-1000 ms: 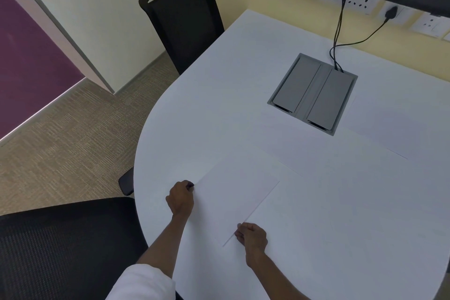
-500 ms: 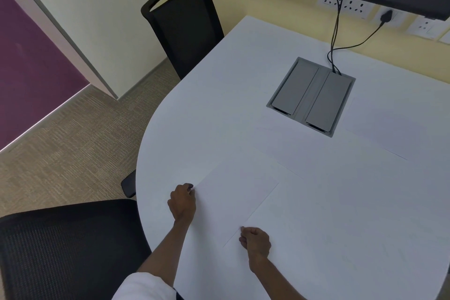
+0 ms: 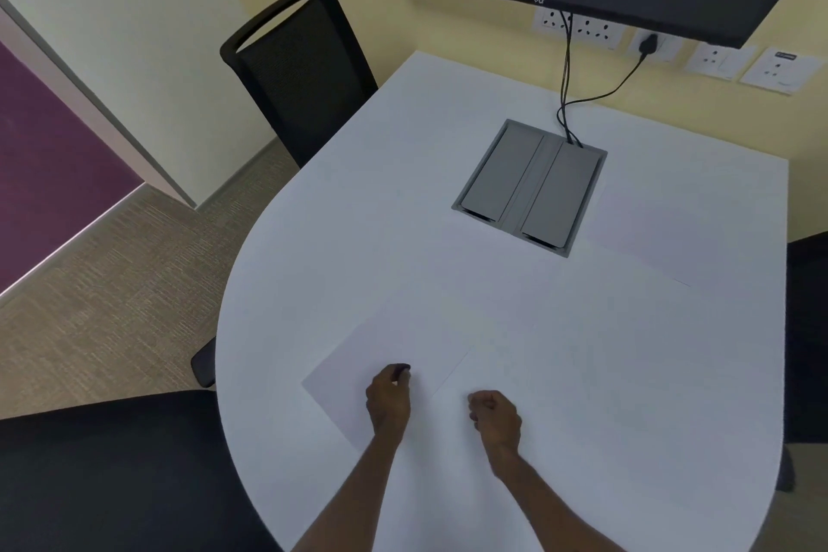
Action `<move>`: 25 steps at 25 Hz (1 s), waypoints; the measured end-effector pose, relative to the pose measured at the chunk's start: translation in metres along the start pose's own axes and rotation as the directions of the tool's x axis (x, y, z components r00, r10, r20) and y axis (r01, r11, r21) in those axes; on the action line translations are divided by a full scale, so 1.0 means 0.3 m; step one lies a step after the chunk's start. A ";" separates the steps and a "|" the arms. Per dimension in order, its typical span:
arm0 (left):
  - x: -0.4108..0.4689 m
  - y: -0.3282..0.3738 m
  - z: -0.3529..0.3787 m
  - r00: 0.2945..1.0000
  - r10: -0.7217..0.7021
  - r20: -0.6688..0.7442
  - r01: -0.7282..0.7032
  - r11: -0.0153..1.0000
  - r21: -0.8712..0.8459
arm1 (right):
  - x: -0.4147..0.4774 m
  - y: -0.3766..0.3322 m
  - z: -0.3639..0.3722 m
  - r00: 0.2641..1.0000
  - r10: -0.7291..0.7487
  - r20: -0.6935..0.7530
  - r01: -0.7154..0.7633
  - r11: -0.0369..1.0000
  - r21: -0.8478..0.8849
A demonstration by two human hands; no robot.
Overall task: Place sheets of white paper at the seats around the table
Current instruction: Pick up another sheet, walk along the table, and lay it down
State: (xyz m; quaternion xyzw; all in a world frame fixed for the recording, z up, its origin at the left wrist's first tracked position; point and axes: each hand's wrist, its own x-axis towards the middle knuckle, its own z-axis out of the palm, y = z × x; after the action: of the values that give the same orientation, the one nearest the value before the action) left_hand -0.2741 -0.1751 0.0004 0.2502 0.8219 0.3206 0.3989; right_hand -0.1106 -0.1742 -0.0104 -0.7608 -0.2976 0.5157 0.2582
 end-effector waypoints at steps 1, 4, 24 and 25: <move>-0.015 0.025 0.037 1.000 -0.016 0.014 0.016 1.000 -0.022 | 0.036 -0.023 -0.036 1.000 -0.024 -0.002 0.024 1.000 -0.018; -0.054 0.092 0.151 0.997 -0.049 0.063 0.056 0.992 -0.110 | 0.138 -0.106 -0.135 0.994 -0.105 -0.015 0.103 0.989 -0.103; -0.068 0.314 0.672 0.974 -0.216 0.070 0.226 0.956 -0.188 | 0.823 -0.590 -0.370 0.893 -0.402 0.203 0.449 0.753 -0.481; -0.063 0.325 0.684 0.969 -0.235 0.077 0.246 0.945 -0.214 | 0.836 -0.599 -0.365 0.886 -0.400 0.234 0.463 0.742 -0.485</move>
State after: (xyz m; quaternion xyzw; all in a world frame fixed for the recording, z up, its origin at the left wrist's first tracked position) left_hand -0.0811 -0.0553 -0.0171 0.1099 0.7949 0.3529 0.4812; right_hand 0.0315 0.1206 -0.0064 -0.6810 -0.6098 0.3825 0.1341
